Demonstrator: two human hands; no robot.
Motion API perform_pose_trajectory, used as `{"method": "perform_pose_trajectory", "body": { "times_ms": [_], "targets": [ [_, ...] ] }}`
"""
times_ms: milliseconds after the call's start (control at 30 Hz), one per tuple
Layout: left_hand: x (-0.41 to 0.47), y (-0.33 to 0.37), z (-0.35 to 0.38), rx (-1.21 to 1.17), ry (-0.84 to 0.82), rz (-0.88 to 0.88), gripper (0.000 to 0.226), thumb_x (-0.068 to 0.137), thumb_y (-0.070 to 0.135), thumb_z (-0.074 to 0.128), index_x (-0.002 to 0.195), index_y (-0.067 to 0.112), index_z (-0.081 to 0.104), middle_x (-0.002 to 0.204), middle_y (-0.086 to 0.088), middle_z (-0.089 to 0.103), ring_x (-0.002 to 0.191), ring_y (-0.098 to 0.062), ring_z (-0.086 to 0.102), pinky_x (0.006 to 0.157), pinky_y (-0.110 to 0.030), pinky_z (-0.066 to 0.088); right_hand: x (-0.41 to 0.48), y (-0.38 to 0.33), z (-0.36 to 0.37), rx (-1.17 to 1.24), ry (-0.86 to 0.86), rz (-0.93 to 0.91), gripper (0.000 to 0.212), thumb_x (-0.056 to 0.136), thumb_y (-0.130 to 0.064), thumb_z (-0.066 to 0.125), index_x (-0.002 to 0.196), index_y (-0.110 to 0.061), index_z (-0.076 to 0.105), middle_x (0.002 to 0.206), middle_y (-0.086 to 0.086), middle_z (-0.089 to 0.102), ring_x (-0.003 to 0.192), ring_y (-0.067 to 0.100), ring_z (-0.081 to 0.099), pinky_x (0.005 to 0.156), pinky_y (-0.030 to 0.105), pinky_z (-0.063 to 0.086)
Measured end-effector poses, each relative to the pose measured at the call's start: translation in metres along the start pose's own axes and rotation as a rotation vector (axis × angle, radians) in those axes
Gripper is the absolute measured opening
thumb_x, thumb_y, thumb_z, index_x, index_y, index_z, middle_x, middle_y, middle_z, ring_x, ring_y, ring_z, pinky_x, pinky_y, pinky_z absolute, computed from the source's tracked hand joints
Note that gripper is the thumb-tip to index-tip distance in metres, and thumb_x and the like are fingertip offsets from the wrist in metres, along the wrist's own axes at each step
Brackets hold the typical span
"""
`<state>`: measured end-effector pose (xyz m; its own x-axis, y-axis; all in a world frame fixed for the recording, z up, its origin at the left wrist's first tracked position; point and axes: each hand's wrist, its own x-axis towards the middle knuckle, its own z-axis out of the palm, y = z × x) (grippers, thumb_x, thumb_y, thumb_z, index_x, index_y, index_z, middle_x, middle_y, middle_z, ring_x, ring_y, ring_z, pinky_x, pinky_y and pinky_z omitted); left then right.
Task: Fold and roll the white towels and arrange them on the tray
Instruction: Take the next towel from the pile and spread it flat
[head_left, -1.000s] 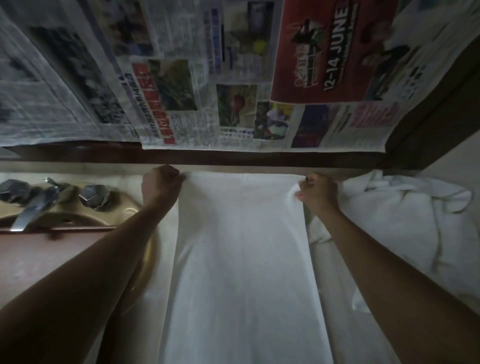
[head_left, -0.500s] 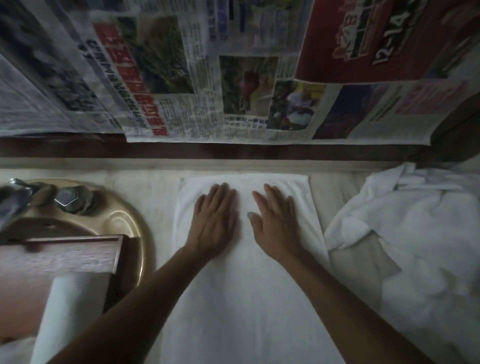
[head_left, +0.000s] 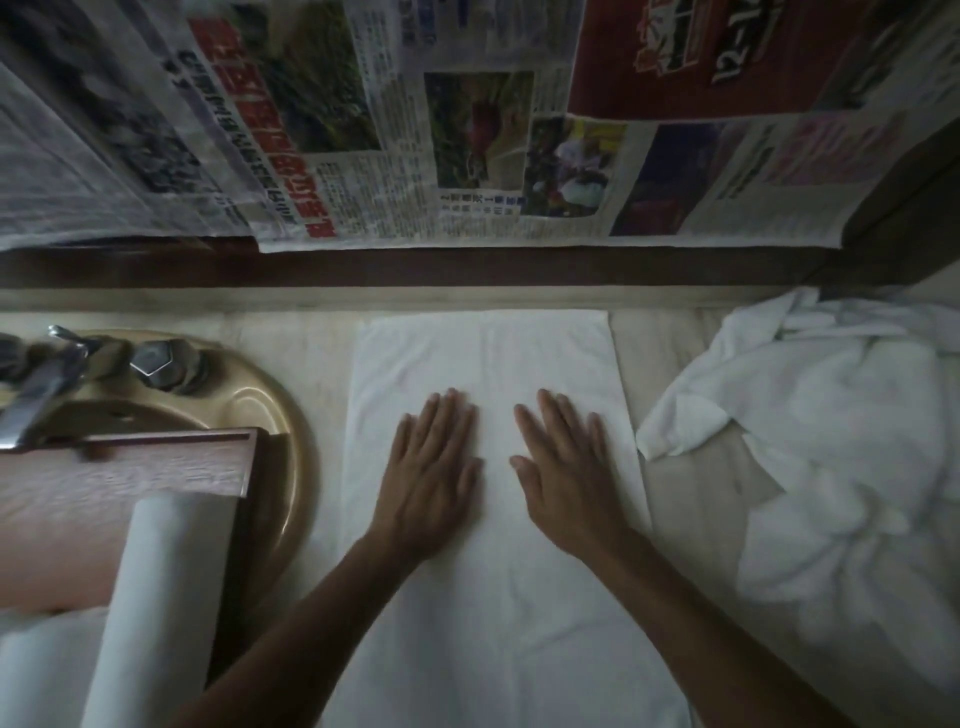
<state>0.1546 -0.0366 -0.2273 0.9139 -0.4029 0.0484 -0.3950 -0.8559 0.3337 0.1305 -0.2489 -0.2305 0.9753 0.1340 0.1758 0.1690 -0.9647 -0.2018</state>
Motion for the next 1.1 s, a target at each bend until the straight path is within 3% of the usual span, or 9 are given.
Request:
{"method": "perform_pose_trajectory", "body": {
  "times_ms": [167,267,400,467,667,767,900,967,1100],
  "targets": [
    [-0.022,-0.058,-0.019,0.06,0.038,-0.212,0.064,0.108,0.045,0.022,0.165,0.017,0.013,0.172,-0.006,0.004,0.16,-0.022,-0.001,0.126,-0.056,0.014,-0.005,0.07,-0.008,-0.105,0.079,0.149,0.054,0.108,-0.04,0.037,0.151,-0.01,0.049,0.16,0.015,0.04,0.15,0.034,0.035,0.118,0.059,0.027],
    [-0.047,-0.024,-0.023,-0.011,0.145,-0.17,0.064,0.106,0.034,0.031,0.163,0.01,0.019,0.171,-0.012,0.011,0.159,-0.027,0.005,0.127,-0.053,0.012,-0.024,0.065,-0.021,-0.042,0.129,0.25,0.056,0.107,-0.037,0.039,0.152,-0.004,0.045,0.159,0.022,0.038,0.148,0.041,0.034,0.117,0.06,0.029],
    [-0.094,0.048,0.005,-0.078,0.083,-0.049,0.06,0.108,0.038,0.028,0.162,0.012,0.026,0.171,-0.008,0.016,0.159,-0.025,0.01,0.127,-0.051,0.014,-0.091,-0.032,-0.013,0.065,-0.002,0.041,0.057,0.103,-0.036,0.046,0.156,-0.014,0.042,0.167,0.013,0.028,0.156,0.032,0.022,0.122,0.06,0.021],
    [-0.113,0.04,0.011,-0.056,0.05,-0.048,0.06,0.109,0.042,0.026,0.162,0.015,0.027,0.171,-0.005,0.017,0.159,-0.023,0.012,0.126,-0.054,0.018,-0.118,-0.033,-0.013,0.052,-0.042,-0.042,0.055,0.104,-0.037,0.045,0.156,-0.019,0.043,0.168,0.009,0.028,0.157,0.027,0.02,0.122,0.059,0.019],
    [-0.173,-0.031,-0.008,0.022,0.16,-0.224,0.061,0.107,0.035,0.033,0.16,0.004,0.029,0.169,-0.015,0.019,0.158,-0.032,0.016,0.123,-0.06,0.021,-0.139,0.052,-0.037,-0.032,-0.001,0.196,0.054,0.105,-0.035,0.036,0.153,-0.011,0.046,0.163,0.014,0.035,0.153,0.033,0.029,0.119,0.057,0.025],
    [-0.198,0.023,-0.006,-0.078,0.188,-0.192,0.061,0.105,0.03,0.032,0.16,0.002,0.027,0.169,-0.017,0.017,0.158,-0.033,0.015,0.126,-0.056,0.013,-0.152,0.016,-0.04,0.037,0.063,0.231,0.056,0.105,-0.033,0.04,0.155,-0.008,0.042,0.165,0.018,0.03,0.153,0.038,0.026,0.121,0.059,0.022],
    [-0.219,0.092,0.017,-0.174,0.062,-0.095,0.06,0.106,0.032,0.029,0.162,0.008,0.025,0.171,-0.009,0.014,0.159,-0.027,0.013,0.126,-0.056,0.016,-0.203,-0.063,-0.03,0.077,-0.116,-0.033,0.058,0.104,-0.036,0.042,0.159,-0.018,0.036,0.17,0.011,0.02,0.158,0.031,0.013,0.123,0.06,0.016],
    [-0.231,0.074,0.018,-0.122,0.057,-0.131,0.06,0.107,0.035,0.032,0.161,0.011,0.028,0.171,-0.007,0.016,0.159,-0.026,0.014,0.125,-0.056,0.02,-0.22,-0.043,-0.032,0.077,-0.122,-0.088,0.056,0.104,-0.036,0.043,0.158,-0.02,0.04,0.169,0.01,0.023,0.157,0.029,0.016,0.122,0.06,0.018],
    [-0.272,0.022,0.0,-0.006,0.101,-0.215,0.063,0.105,0.037,0.037,0.16,0.007,0.029,0.171,-0.011,0.017,0.158,-0.031,0.015,0.125,-0.059,0.019,-0.235,0.028,-0.047,0.003,-0.089,0.079,0.055,0.105,-0.036,0.036,0.155,-0.016,0.044,0.167,0.011,0.029,0.155,0.03,0.025,0.121,0.059,0.022]
  ]
}}
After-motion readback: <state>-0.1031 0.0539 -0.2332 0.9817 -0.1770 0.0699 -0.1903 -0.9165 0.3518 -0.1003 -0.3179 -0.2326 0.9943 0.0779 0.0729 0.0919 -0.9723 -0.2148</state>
